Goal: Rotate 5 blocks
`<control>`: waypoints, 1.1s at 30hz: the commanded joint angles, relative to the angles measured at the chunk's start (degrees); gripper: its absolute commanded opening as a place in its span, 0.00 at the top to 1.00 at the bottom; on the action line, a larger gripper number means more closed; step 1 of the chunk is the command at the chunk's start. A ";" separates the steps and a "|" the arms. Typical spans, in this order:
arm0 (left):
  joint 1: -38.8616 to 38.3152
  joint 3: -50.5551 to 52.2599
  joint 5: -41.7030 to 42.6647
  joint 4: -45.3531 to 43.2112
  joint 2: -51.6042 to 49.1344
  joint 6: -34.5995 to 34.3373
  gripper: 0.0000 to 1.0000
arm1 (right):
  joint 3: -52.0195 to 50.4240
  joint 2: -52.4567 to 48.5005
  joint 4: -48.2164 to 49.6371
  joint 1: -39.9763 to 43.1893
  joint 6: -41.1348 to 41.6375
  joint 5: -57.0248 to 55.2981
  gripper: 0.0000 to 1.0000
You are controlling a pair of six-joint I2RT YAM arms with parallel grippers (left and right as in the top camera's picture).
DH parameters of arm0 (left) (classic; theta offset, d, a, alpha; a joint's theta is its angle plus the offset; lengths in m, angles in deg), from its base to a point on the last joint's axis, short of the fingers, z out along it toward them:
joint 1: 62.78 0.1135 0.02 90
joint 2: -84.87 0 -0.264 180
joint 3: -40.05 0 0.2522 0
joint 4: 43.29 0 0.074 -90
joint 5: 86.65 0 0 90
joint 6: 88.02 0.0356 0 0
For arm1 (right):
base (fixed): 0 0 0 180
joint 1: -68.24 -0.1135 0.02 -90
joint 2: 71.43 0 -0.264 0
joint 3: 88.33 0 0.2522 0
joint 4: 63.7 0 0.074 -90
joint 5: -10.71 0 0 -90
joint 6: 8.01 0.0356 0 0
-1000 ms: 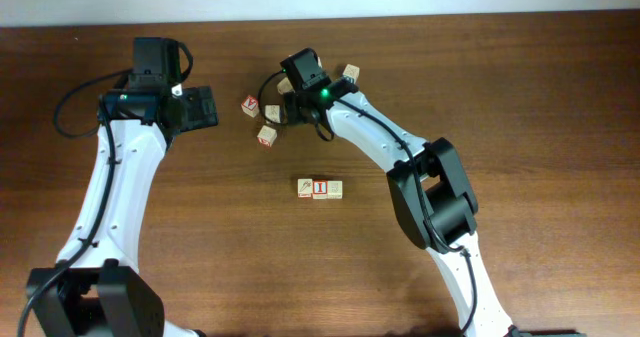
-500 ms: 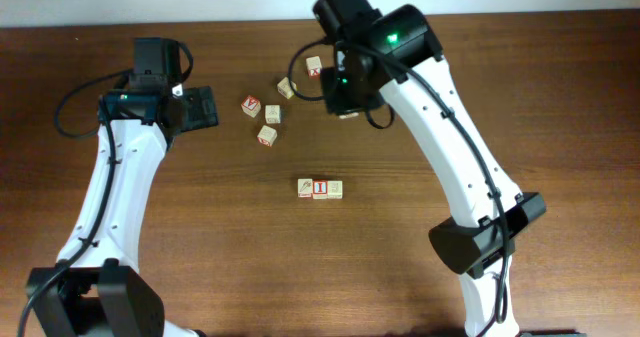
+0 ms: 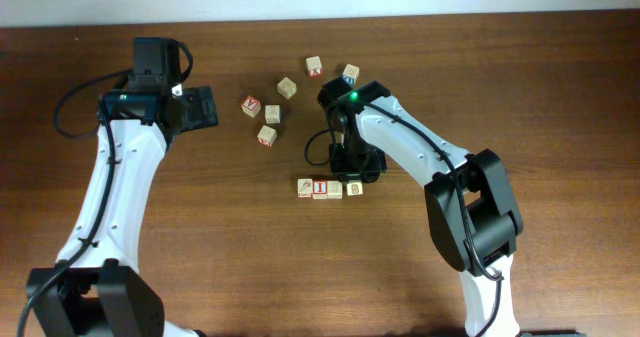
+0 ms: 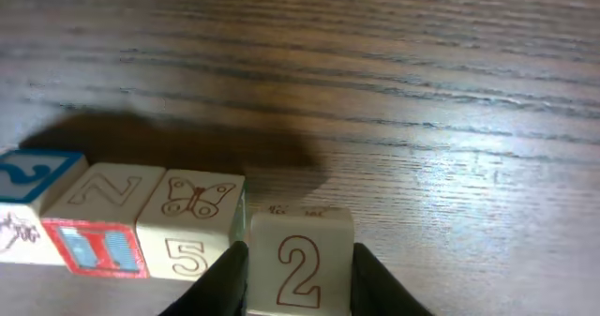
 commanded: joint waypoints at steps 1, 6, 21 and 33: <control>0.09 -0.85 -0.42 0.07 0.17 -0.74 0.01 | -0.39 0.46 -0.02 -0.22 0.04 1.27 0.62; 0.09 -0.85 -0.42 0.07 0.15 -0.74 0.01 | 7.15 0.50 -1.90 2.56 -5.53 1.25 0.58; 0.09 -0.85 -0.42 0.07 0.15 -0.74 0.01 | 16.96 -16.61 34.23 -10.01 8.02 -5.31 0.40; 0.09 -0.85 -0.42 0.07 0.17 -0.74 0.01 | 17.51 -14.75 5.55 -10.12 4.90 8.79 0.72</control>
